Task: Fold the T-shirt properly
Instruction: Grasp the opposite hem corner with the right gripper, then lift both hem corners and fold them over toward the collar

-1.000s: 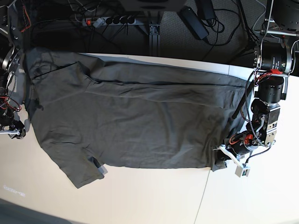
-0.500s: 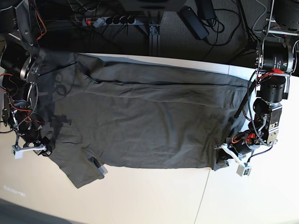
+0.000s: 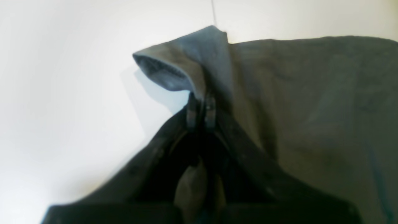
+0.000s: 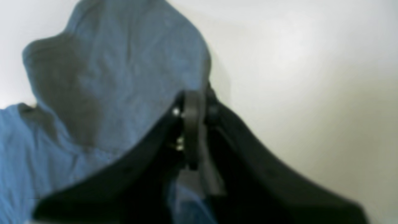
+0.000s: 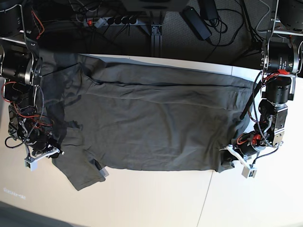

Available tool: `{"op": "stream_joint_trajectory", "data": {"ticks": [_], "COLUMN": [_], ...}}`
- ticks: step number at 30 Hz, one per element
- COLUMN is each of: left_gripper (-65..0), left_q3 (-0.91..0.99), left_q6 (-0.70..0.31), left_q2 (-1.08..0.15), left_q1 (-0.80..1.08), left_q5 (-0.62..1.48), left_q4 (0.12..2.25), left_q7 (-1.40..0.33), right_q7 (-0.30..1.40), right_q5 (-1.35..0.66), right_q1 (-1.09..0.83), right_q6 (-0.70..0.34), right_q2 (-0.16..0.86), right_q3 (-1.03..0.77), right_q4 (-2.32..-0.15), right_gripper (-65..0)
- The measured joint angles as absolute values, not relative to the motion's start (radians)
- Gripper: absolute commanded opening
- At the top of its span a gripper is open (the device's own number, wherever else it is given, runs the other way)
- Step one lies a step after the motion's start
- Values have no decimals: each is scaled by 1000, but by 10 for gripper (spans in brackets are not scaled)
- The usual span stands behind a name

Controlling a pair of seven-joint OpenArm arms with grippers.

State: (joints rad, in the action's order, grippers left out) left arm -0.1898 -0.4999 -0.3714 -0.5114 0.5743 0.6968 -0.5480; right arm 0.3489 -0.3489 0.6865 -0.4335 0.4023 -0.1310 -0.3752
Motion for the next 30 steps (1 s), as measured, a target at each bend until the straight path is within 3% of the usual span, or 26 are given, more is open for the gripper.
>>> {"op": "stream_joint_trajectory", "data": {"ticks": [8,11,14,21,30], "left_gripper": [-650,-650,-650,-650,-650], "left_q3": [-191,-193,-195,-197,-199], "left_q6": [-585,-665,-670,-673,-675], "left_q2": [-443,-467,-474,-530,-654], "left_q1": [-495,-490,-479,-421,-241], "left_q5": [595,632,774,934,1032], "left_q4": [701,728,796,1008,1241], "left_q7": [-512,-591,-757,-900,-920], "right_q7": [432,503,561,692,733], "right_q5": [-302,-367,-450,-596,-690], "right_q1": [658,637,612,492,321], "right_q6": [-437,-437,-438,-440,-445], "right_q2": [436,454,468,529,658], "right_q3": [-125,-124,-124,-122,-121], "right_q4": [-506,-580,-656,-866,-1048], "right_gripper": [-650,-650,-650,-650,-650]}}
